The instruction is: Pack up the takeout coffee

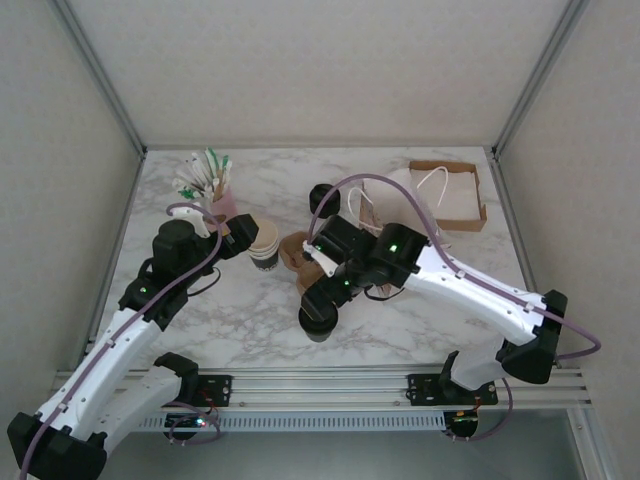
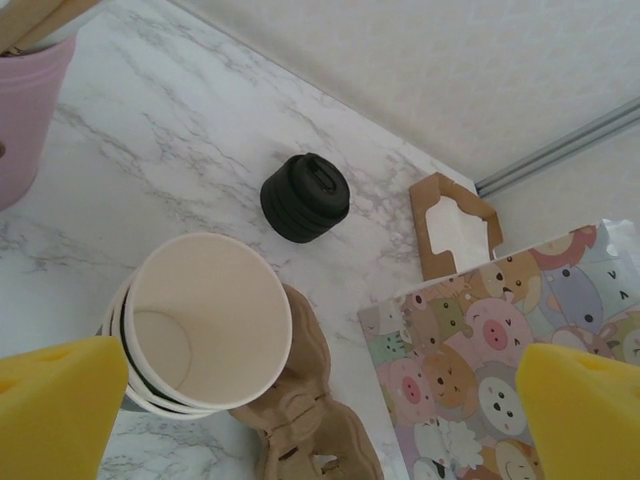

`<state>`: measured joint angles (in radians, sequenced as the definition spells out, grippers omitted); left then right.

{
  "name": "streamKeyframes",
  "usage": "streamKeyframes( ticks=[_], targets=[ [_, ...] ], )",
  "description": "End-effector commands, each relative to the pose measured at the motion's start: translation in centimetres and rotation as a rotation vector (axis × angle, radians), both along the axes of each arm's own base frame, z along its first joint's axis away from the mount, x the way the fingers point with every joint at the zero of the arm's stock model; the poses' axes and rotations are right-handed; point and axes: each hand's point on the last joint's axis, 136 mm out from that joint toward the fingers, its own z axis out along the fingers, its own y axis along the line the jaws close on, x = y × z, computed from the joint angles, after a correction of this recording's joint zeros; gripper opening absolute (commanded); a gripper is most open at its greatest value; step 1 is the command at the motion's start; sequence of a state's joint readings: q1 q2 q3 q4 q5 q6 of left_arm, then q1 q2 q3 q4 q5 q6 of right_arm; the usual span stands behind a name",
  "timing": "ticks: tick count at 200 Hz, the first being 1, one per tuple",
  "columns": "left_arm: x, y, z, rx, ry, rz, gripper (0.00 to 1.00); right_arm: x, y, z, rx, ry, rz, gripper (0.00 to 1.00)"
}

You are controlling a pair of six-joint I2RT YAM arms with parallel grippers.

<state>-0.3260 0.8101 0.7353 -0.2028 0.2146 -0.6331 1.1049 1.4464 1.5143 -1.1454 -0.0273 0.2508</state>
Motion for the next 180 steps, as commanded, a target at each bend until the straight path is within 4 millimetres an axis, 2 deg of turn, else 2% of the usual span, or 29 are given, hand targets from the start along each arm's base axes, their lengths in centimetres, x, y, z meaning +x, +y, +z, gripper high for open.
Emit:
streamKeyframes(
  ticks=[1,58,122,180],
  targets=[
    [-0.3,0.0,0.0,-0.021,-0.002,-0.009,1.0,0.4,-0.2,-2.5,-0.082,-0.004,-0.018,0.9],
    [-0.2,0.1,-0.3,-0.017,0.001,-0.009,1.0,-0.5,1.3,-6.0,-0.139,0.025,0.0,0.92],
    [0.0,0.1,-0.9,-0.014,0.009,-0.009,1.0,-0.6,2.5,-8.0,-0.187,0.065,-0.004,0.91],
    [0.0,0.1,-0.9,-0.007,0.009,-0.011,1.0,-1.0,3.1,-8.7,-0.215,0.076,0.016,0.91]
  ],
)
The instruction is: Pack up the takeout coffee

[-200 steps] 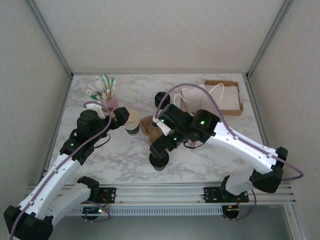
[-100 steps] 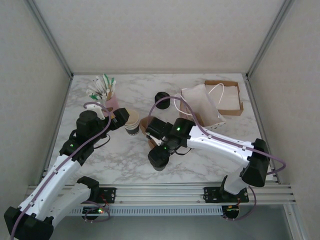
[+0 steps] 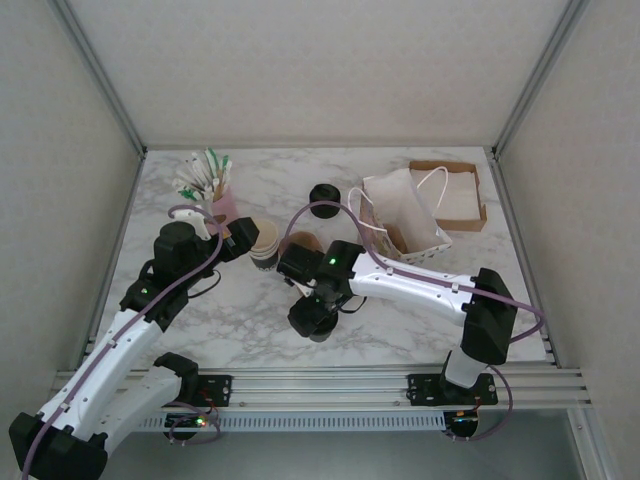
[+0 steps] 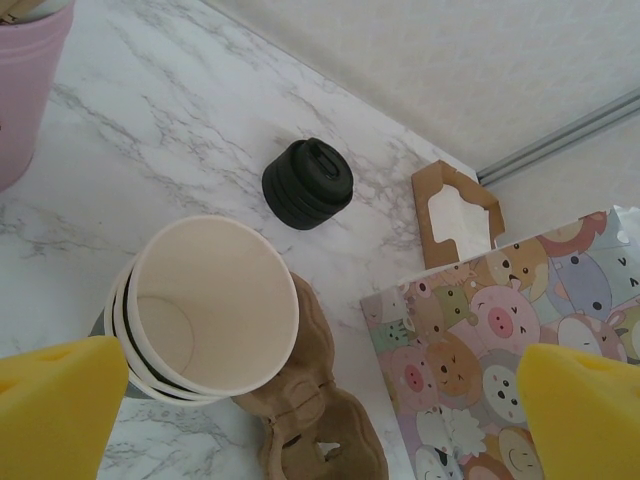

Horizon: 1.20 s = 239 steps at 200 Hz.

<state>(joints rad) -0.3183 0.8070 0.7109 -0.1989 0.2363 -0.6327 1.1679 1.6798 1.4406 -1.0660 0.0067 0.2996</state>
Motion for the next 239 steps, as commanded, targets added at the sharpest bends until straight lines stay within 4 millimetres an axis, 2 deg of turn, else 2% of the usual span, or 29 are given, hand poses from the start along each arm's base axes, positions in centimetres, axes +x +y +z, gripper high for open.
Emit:
streamKeyframes(
  ticks=[1,76,138,239],
  targets=[
    [0.2,0.2,0.1,-0.006,-0.011,0.002,1.0,-0.4,0.7,0.5,0.0,-0.003,0.01,0.91],
    [0.2,0.1,-0.1,-0.006,-0.011,-0.003,1.0,-0.1,0.1,-0.3,-0.07,-0.013,-0.004,0.86],
    [0.1,0.1,-0.1,-0.008,-0.013,-0.005,1.0,0.3,-0.3,0.1,-0.093,-0.035,-0.02,0.84],
    [0.0,0.2,-0.1,-0.01,-0.015,-0.005,1.0,0.0,0.0,-0.5,-0.1,-0.024,-0.015,0.82]
  ],
)
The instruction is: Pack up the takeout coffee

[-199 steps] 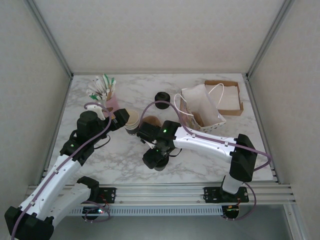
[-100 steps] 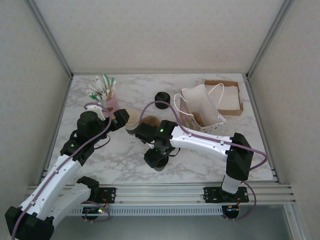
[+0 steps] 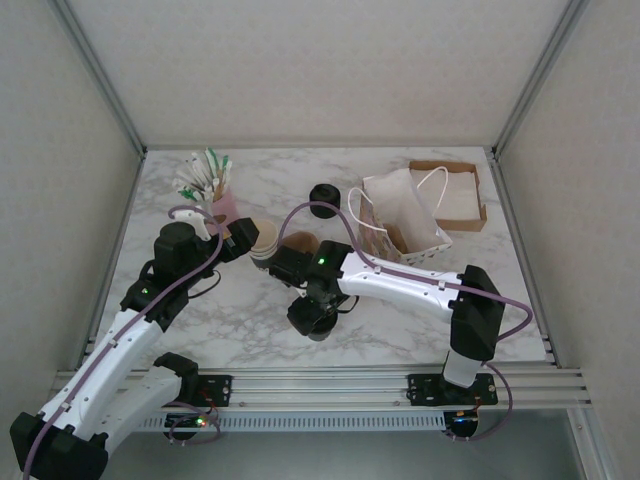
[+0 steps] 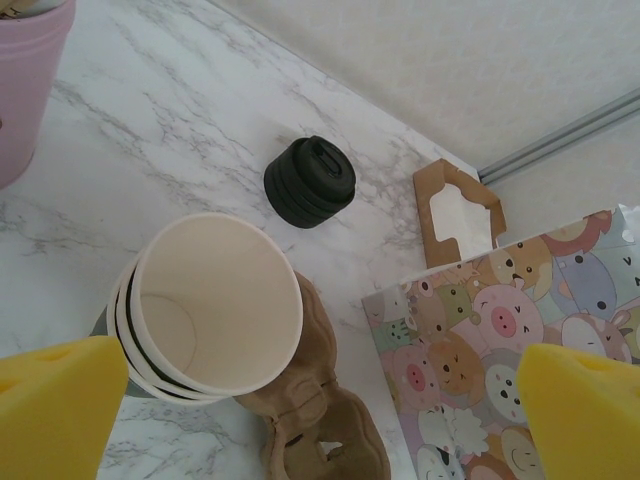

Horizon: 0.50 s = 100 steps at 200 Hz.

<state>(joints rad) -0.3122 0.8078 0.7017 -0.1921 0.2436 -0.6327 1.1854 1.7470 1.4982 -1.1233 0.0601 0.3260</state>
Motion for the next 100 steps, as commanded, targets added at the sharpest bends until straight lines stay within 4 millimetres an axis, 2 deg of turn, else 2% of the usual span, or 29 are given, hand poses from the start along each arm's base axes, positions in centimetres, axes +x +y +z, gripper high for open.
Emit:
streamKeyframes(
  ticks=[1,55,100],
  targets=[
    [0.0,0.1,0.3,-0.008,-0.019,-0.004,1.0,-0.3,0.1,0.2,-0.018,-0.004,0.002,0.82],
    [0.1,0.1,0.5,-0.01,-0.025,-0.006,1.0,-0.4,-0.2,0.3,-0.031,-0.004,0.001,0.75],
    [0.2,0.0,0.9,-0.009,-0.038,-0.009,0.99,-0.2,-0.5,2.0,-0.013,-0.025,-0.015,0.73]
  ],
)
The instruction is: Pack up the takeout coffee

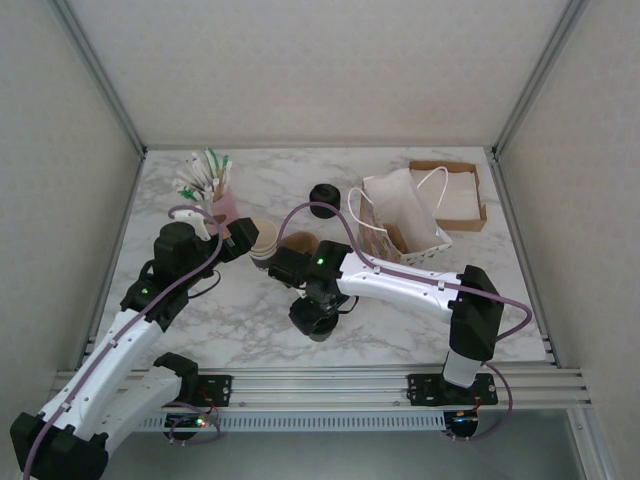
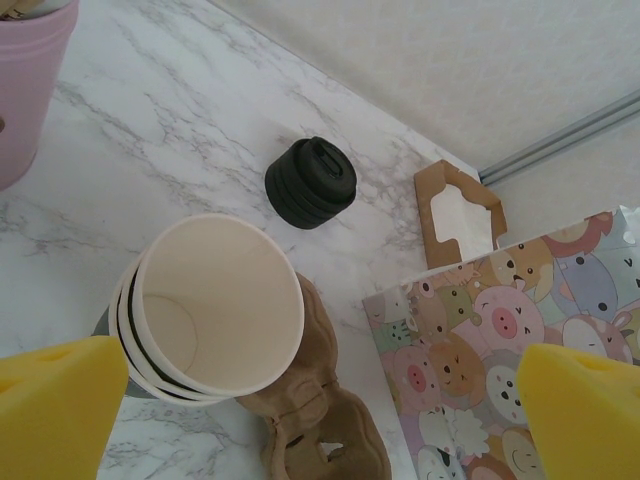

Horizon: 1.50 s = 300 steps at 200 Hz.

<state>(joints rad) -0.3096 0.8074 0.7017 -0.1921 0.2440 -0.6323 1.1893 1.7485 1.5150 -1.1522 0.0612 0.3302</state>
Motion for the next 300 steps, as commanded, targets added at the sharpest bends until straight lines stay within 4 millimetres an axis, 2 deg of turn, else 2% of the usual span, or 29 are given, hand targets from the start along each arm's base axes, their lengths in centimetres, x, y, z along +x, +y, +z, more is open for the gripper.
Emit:
streamKeyframes(
  ticks=[1,40,78,154,223,280,300],
  targets=[
    [0.1,0.0,0.9,-0.007,-0.037,-0.011,0.99,-0.1,-0.3,1.7,-0.001,-0.029,-0.014,0.73],
    [0.2,-0.1,1.4,-0.003,-0.048,-0.015,1.0,-0.3,-0.9,4.1,0.039,-0.039,-0.034,0.73],
    [0.8,-0.1,2.8,0.005,-0.082,-0.017,1.0,-0.9,-1.4,7.5,0.111,-0.044,-0.043,0.73],
    [2.6,-1.0,5.1,-0.003,-0.143,-0.037,1.0,-0.8,-3.0,17.1,0.306,-0.153,-0.058,0.73],
    [3.3,-1.6,5.6,-0.007,-0.153,-0.06,1.0,1.6,-5.7,24.4,0.446,-0.33,-0.112,0.72],
    [3.7,-2.1,5.6,-0.022,-0.154,-0.074,1.0,5.0,-9.6,30.0,0.526,-0.518,-0.223,0.73],
    [3.9,-2.2,5.8,-0.022,-0.155,-0.079,1.0,6.1,-11.1,31.2,0.53,-0.568,-0.269,0.73]
  ],
)
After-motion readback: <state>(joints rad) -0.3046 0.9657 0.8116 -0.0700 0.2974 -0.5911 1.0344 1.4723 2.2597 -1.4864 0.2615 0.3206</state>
